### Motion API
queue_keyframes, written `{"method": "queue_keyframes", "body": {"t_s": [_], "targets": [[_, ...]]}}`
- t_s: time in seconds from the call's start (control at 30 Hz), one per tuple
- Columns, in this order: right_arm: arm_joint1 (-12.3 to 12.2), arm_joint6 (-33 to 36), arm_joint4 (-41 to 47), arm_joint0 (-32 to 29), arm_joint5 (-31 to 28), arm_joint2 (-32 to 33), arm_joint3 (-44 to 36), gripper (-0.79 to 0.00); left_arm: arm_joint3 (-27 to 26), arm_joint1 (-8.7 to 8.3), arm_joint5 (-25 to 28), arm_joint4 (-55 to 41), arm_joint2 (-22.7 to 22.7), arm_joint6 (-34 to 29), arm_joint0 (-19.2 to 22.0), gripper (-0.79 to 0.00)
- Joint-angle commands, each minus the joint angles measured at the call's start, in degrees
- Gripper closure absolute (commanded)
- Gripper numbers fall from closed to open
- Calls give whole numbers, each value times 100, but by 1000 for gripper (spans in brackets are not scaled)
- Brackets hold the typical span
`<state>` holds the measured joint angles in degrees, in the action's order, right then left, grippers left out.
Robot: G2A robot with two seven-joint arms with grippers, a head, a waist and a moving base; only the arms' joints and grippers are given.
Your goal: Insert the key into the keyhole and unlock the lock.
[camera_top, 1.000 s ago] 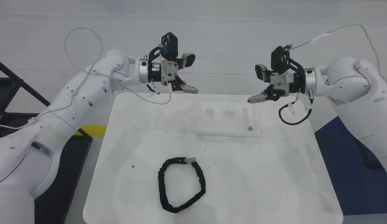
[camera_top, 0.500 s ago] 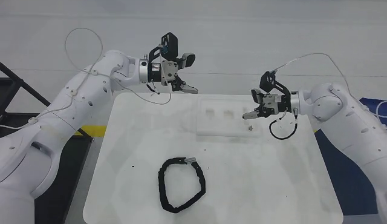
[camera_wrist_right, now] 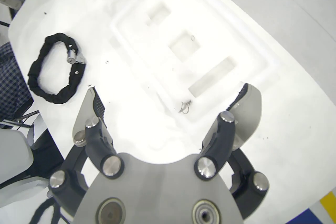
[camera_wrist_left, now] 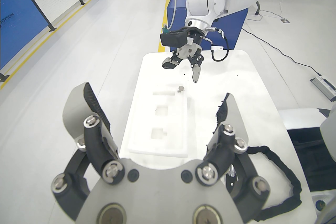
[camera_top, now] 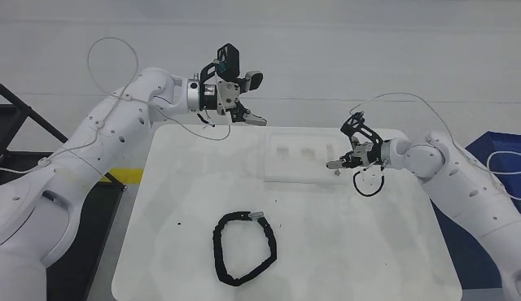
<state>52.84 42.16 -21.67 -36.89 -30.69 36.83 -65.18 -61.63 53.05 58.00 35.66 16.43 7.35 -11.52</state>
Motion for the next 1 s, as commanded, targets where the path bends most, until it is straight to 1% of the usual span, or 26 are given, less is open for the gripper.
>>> {"method": "queue_keyframes", "body": {"t_s": [0.0,0.1,0.2,0.33,0.43,0.97], "targets": [[-5,96,-5,-80,451,27,-101,-785,0,0,0,0,0,0,0,-785],[-12,232,-168,-204,982,41,-322,-785,0,0,0,0,0,0,0,-785],[-13,323,-132,-346,1401,90,-490,-785,0,0,0,0,0,0,0,-785],[-6,436,-176,-505,1882,123,-737,-785,0,0,0,0,0,0,0,-785],[14,460,-69,-625,2108,155,-815,-785,0,0,0,0,0,0,0,-785],[29,504,30,-662,2116,163,-828,-785,0,0,0,0,0,0,0,-785]]}}
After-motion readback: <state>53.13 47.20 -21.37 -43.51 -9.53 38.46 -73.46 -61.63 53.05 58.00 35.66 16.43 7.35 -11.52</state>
